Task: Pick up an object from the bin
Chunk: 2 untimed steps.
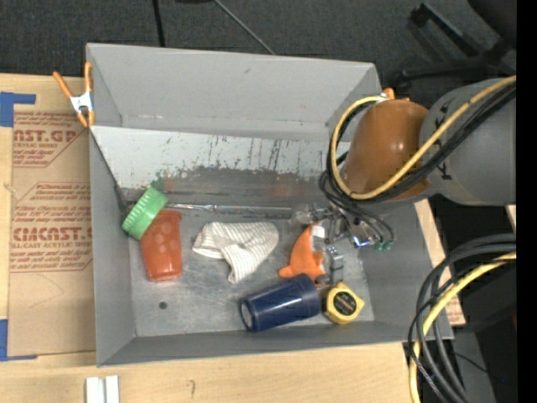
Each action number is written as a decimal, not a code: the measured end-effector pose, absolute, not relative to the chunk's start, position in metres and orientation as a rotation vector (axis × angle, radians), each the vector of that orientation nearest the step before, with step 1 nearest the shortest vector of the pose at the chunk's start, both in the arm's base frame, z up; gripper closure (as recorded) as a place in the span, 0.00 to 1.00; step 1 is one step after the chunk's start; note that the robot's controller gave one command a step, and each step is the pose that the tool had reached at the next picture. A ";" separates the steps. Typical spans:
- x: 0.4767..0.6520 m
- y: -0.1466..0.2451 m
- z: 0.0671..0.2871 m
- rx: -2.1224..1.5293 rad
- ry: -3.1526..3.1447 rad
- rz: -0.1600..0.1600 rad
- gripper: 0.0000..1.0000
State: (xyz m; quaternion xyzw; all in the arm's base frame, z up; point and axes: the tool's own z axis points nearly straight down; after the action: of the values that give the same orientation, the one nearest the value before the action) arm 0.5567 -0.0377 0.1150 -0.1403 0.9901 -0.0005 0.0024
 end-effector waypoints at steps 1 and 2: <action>0.559 -0.031 0.070 -0.498 3.100 0.002 1.00; 0.559 -0.031 0.070 -0.498 3.100 0.001 1.00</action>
Offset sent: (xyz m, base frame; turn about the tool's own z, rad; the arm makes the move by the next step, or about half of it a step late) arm 0.0000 0.0000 0.0000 0.0000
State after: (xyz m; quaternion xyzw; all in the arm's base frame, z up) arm 0.5589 -0.0307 0.0699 -0.1588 0.9873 0.0004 0.0011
